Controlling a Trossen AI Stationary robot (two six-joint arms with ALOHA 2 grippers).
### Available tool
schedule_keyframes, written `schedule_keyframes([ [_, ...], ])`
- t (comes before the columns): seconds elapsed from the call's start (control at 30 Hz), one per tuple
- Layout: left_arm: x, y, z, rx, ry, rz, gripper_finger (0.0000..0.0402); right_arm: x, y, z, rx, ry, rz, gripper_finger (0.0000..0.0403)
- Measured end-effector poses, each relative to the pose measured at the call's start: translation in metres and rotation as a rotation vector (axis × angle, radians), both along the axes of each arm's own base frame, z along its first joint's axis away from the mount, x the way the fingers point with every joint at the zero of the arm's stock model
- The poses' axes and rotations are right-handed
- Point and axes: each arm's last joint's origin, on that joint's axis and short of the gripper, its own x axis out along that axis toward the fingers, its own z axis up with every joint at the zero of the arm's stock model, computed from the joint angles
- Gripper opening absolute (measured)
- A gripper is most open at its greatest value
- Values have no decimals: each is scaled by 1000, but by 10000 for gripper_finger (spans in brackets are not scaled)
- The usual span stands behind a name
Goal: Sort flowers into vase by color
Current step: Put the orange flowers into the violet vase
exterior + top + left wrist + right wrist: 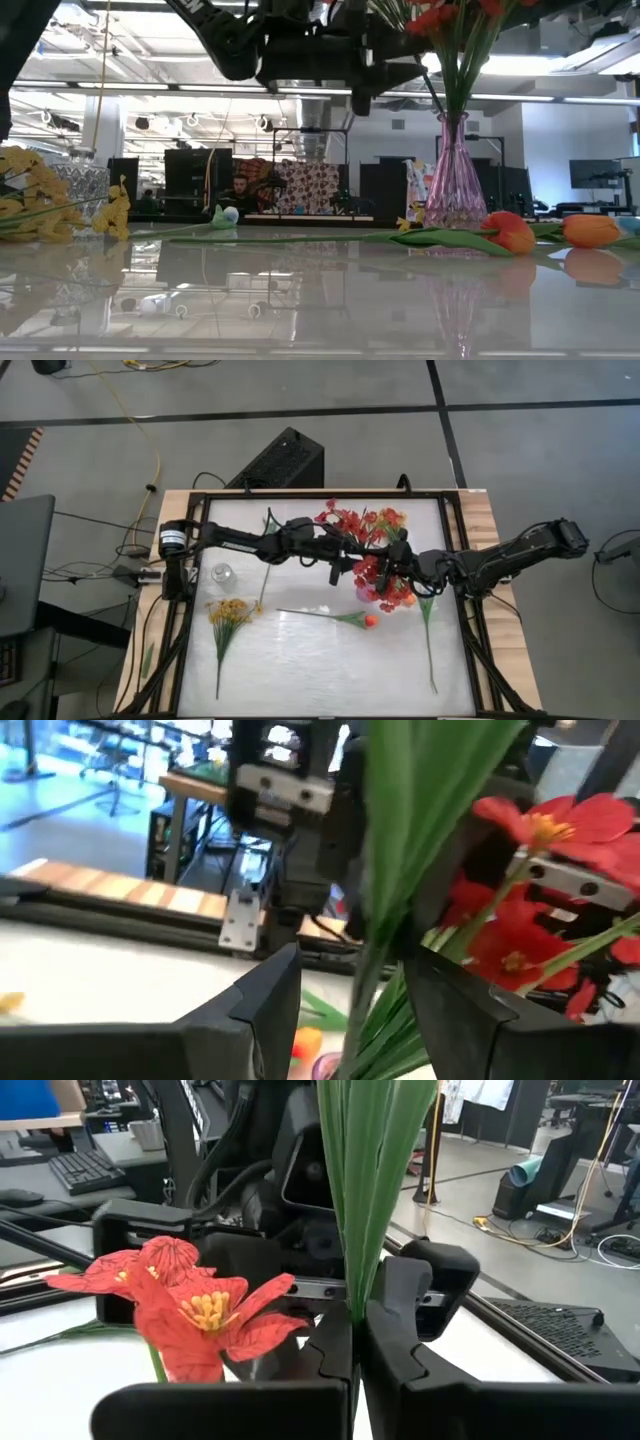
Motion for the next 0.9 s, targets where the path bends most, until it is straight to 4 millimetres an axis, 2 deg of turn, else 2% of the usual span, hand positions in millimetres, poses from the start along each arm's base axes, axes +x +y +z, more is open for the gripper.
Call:
schedule_keyframes([
  [0.17,1,0,-1,19,12,-1,144,0,1,0,0,0,5,35],
  [0.27,1,0,-4,4,40,0,100,-1,1,1,1,-1,5,35],
  [0.37,1,0,-4,1,47,-5,34,-3,1,3,1,-11,6,38],
  [0.43,1,-1,-4,-1,42,-9,12,-6,0,5,3,-18,6,45],
  [0.63,1,-1,-3,-1,40,-9,4,-15,-1,10,5,-14,13,77],
  [0.9,1,0,-5,14,53,0,2,-32,-4,25,74,-95,62,119],
])
